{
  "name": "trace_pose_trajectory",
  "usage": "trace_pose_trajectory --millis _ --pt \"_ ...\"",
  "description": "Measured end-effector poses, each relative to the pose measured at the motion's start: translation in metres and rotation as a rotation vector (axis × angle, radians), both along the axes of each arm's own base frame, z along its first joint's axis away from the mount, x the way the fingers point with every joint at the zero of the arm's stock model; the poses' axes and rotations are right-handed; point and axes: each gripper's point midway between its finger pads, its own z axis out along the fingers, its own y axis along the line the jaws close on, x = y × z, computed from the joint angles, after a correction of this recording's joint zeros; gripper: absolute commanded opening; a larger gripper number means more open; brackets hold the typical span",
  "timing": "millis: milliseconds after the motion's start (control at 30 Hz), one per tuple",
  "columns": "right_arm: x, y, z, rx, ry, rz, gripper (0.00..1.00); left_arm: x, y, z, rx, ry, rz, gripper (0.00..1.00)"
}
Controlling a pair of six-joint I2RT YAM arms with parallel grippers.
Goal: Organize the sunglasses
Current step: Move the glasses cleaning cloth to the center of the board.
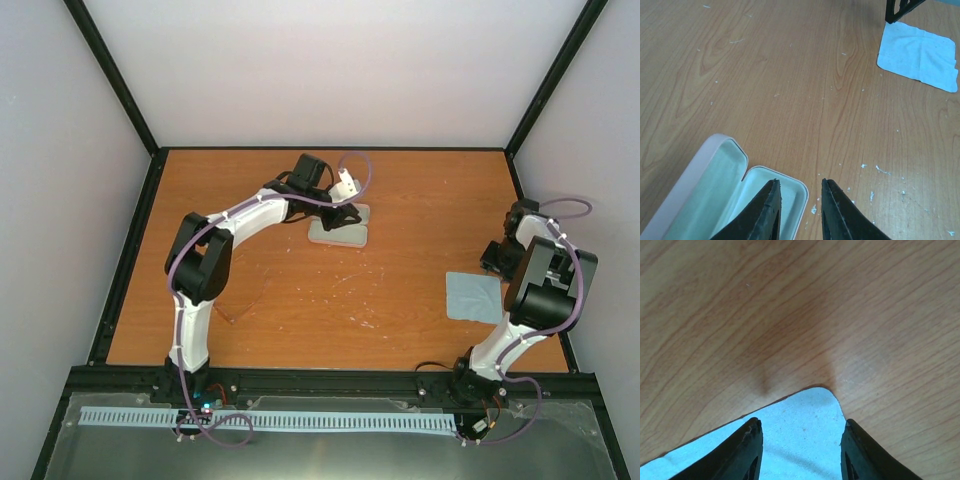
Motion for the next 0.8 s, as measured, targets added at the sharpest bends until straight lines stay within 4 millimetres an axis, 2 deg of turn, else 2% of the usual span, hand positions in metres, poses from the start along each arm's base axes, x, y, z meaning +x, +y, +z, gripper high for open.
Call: trace_pose_trajectory --millis 667,800 --pt "-0.006 -0.011 -0.018 -0.002 0.055 0.0 0.38 0.01 0.007 -0.003 -0.008 0.016 0.012 0.25" --pt "-0.004 -0.011 -0.019 0.007 0.053 0.006 0.34 0.012 0.005 -0.006 -0.006 0.019 0.012 0.25"
